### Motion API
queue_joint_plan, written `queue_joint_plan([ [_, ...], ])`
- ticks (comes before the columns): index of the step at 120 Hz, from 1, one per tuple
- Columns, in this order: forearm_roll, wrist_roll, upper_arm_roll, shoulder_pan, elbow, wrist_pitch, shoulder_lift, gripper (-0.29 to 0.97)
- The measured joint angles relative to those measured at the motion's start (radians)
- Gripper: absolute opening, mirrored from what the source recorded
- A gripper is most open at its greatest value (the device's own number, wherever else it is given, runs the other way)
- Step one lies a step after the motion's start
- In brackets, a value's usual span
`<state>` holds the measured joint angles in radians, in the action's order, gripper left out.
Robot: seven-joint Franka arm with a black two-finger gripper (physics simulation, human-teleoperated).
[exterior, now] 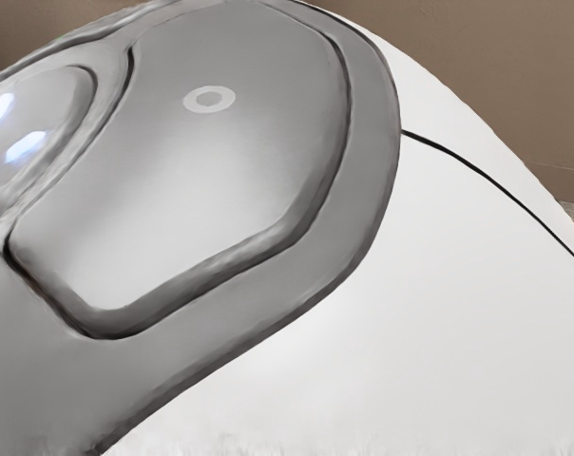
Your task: Pull the drawer handle with one arm to open the drawer
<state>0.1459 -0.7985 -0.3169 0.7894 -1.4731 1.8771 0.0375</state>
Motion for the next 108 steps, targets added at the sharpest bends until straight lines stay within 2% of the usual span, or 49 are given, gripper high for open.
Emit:
queue_joint_plan([
  [17,0.1,-0.049,-0.001,-0.037,0.049,-0.035,-0.03,0.68],
  [34,0.138,-0.074,0.003,-0.077,0.099,-0.049,-0.085,0.68],
  [53,0.119,-0.083,0.008,-0.116,0.122,-0.045,-0.111,0.68],
  [89,0.076,-0.075,0.01,-0.092,0.144,0.005,-0.131,0.68],
  [108,0.058,-0.061,0.044,-0.099,0.147,0.044,-0.145,0.68],
])
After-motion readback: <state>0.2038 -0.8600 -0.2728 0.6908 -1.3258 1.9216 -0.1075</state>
